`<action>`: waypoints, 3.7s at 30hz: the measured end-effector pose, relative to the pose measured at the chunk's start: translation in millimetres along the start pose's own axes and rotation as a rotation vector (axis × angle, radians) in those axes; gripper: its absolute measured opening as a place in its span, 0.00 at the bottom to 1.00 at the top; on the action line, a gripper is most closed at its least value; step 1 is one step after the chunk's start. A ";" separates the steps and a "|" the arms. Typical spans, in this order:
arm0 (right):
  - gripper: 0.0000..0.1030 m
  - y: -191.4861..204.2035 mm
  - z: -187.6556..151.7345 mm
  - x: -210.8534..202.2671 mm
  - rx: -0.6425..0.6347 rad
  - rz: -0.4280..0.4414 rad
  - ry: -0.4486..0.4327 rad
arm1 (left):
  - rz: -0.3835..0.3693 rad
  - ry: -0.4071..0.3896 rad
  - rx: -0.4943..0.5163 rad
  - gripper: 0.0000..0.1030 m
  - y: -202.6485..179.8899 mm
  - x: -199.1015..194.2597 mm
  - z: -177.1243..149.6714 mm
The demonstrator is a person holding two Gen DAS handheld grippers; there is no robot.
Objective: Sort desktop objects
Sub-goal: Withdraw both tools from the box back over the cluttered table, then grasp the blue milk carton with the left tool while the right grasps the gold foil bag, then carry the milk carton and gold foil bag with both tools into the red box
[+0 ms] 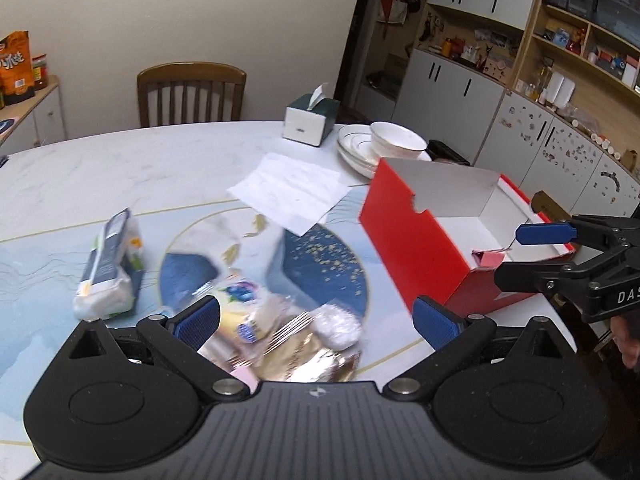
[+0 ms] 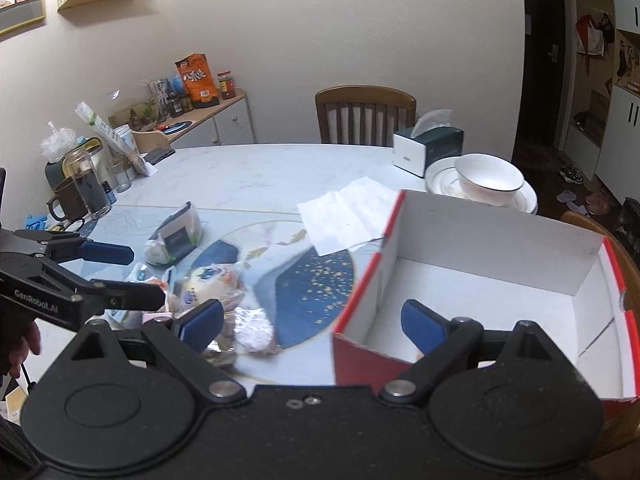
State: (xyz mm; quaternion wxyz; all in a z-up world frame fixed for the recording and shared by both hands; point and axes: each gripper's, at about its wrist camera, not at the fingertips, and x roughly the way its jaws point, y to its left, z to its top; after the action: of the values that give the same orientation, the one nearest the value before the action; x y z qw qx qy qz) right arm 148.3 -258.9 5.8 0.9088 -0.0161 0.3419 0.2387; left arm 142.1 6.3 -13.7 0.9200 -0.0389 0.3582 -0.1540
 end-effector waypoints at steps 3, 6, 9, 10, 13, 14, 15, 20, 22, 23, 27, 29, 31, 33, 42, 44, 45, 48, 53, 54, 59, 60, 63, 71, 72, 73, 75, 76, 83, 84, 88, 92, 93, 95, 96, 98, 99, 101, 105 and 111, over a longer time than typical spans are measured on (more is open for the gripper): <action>0.93 11.3 -0.2 3.6 0.001 0.005 0.002 | 0.005 0.003 0.003 1.00 9.6 -5.4 -5.0; 0.93 22.0 -0.2 8.5 -0.001 0.006 0.007 | 0.004 -0.006 0.002 1.00 19.4 -11.0 -10.4; 0.93 32.6 0.0 13.4 0.000 0.006 0.011 | 0.012 -0.003 0.006 1.00 28.7 -15.7 -15.3; 0.93 36.8 -0.1 15.2 -0.002 0.006 0.013 | 0.012 -0.002 0.008 1.00 31.8 -17.5 -17.1; 0.93 48.2 -0.2 21.8 -0.006 0.005 0.019 | 0.031 0.003 0.006 1.00 43.0 -21.1 -21.8; 0.93 51.8 -0.3 24.3 -0.007 0.006 0.022 | 0.034 0.007 0.000 1.00 47.7 -21.5 -23.5; 0.93 55.3 0.1 27.0 -0.008 0.006 0.025 | 0.040 0.013 -0.008 1.00 53.2 -21.2 -24.9; 0.93 71.3 -3.0 41.3 -0.021 -0.002 0.048 | 0.067 0.037 -0.038 1.00 76.5 -19.2 -36.1; 0.93 76.9 -4.9 46.9 -0.018 -0.010 0.061 | 0.074 0.048 -0.019 1.00 81.2 -16.1 -41.8; 0.93 78.6 -6.2 49.8 -0.016 -0.012 0.068 | 0.076 0.059 -0.011 1.00 82.8 -14.3 -45.0; 0.91 86.0 -13.5 60.4 -0.016 -0.024 0.100 | 0.082 0.095 -0.001 1.00 92.3 -6.1 -57.0; 0.90 90.1 -16.9 65.0 -0.023 -0.029 0.112 | 0.086 0.112 -0.011 1.00 97.9 -2.5 -61.4; 0.89 93.7 -20.7 70.0 -0.029 -0.032 0.123 | 0.107 0.123 -0.014 1.00 102.5 0.1 -64.8; 0.88 96.9 -24.1 75.2 -0.037 -0.034 0.136 | 0.123 0.129 -0.024 1.00 107.1 2.0 -65.6; 0.88 114.2 -31.8 101.4 -0.089 -0.021 0.193 | 0.110 0.167 0.022 1.00 116.9 13.8 -73.5; 0.88 117.7 -32.8 107.1 -0.112 -0.018 0.205 | 0.123 0.176 0.025 0.99 119.8 16.9 -75.2; 0.88 119.1 -33.0 110.0 -0.123 -0.019 0.209 | 0.122 0.176 0.028 0.99 121.7 17.9 -75.3; 0.88 122.7 -33.0 117.3 -0.152 -0.017 0.220 | 0.102 0.156 0.102 0.99 121.5 16.7 -73.2; 0.85 126.6 -32.5 125.5 -0.197 0.003 0.236 | 0.038 0.180 0.213 0.99 120.8 24.0 -71.3; 0.81 126.7 -32.0 127.8 -0.203 0.007 0.242 | 0.032 0.181 0.224 0.99 120.6 25.6 -71.0; 0.77 125.1 -33.4 136.3 -0.205 0.009 0.267 | 0.014 0.184 0.250 0.92 117.5 30.2 -70.7; 0.77 125.0 -33.6 137.2 -0.207 0.011 0.270 | 0.009 0.188 0.249 0.90 117.8 31.1 -70.9; 0.74 125.1 -35.1 139.2 -0.210 0.017 0.279 | 0.000 0.194 0.242 0.84 117.7 31.7 -71.4; 0.65 123.9 -38.9 139.5 -0.208 0.038 0.297 | -0.015 0.200 0.225 0.71 112.4 27.3 -73.3; 0.64 123.1 -39.1 138.9 -0.207 0.041 0.295 | -0.017 0.199 0.218 0.71 111.8 26.3 -73.4; 0.61 122.1 -39.1 138.0 -0.203 0.042 0.294 | -0.018 0.198 0.210 0.71 111.2 25.1 -73.7; 0.55 118.4 -38.9 136.4 -0.191 0.046 0.296 | -0.023 0.199 0.194 0.71 109.9 23.3 -74.9; 0.54 116.1 -39.2 135.0 -0.182 0.048 0.296 | -0.027 0.202 0.188 0.71 109.1 23.0 -75.7; 0.47 103.6 -46.1 121.7 -0.137 0.045 0.293 | -0.027 0.233 0.139 0.32 104.9 24.4 -80.8; 0.46 102.1 -47.3 119.1 -0.128 0.047 0.293 | -0.027 0.236 0.133 0.32 103.9 24.3 -81.7; 0.43 95.5 -53.9 107.9 -0.085 0.062 0.297 | -0.021 0.240 0.130 0.30 99.5 22.6 -85.6; 0.43 90.0 -60.3 98.6 -0.056 0.063 0.300 | -0.006 0.228 0.114 0.28 98.7 19.4 -86.8; 0.42 88.8 -61.6 96.4 -0.049 0.062 0.300 | -0.002 0.221 0.111 0.28 98.4 17.5 -86.6; 0.42 87.5 -63.4 91.7 -0.037 0.056 0.297 | -0.006 0.214 0.101 0.27 98.3 14.3 -85.9; 0.42 86.7 -63.8 89.2 -0.032 0.057 0.292 | -0.003 0.208 0.099 0.27 97.8 12.6 -85.4; 0.42 85.0 -63.3 83.5 -0.021 0.060 0.279 | -0.001 0.204 0.096 0.27 96.2 10.3 -85.4; 0.42 84.2 -62.7 80.5 -0.015 0.060 0.271 | 0.004 0.199 0.095 0.27 95.0 8.8 -85.3; 0.42 83.0 -60.5 74.7 -0.002 0.058 0.255 | 0.007 0.192 0.088 0.27 92.7 4.7 -83.7; 0.42 79.2 -53.2 60.3 0.018 0.058 0.222 | -0.009 0.172 0.079 0.27 85.5 -7.7 -78.1; 0.42 69.2 -38.4 38.1 0.038 0.044 0.167 | -0.024 0.157 0.081 0.27 70.5 -21.1 -64.9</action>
State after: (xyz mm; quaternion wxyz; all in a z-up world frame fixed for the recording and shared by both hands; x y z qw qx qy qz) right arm 118.8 -188.9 -38.3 0.8718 -0.0113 0.4211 0.2499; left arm 101.9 82.4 -61.0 0.8880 0.0061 0.4223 -0.1818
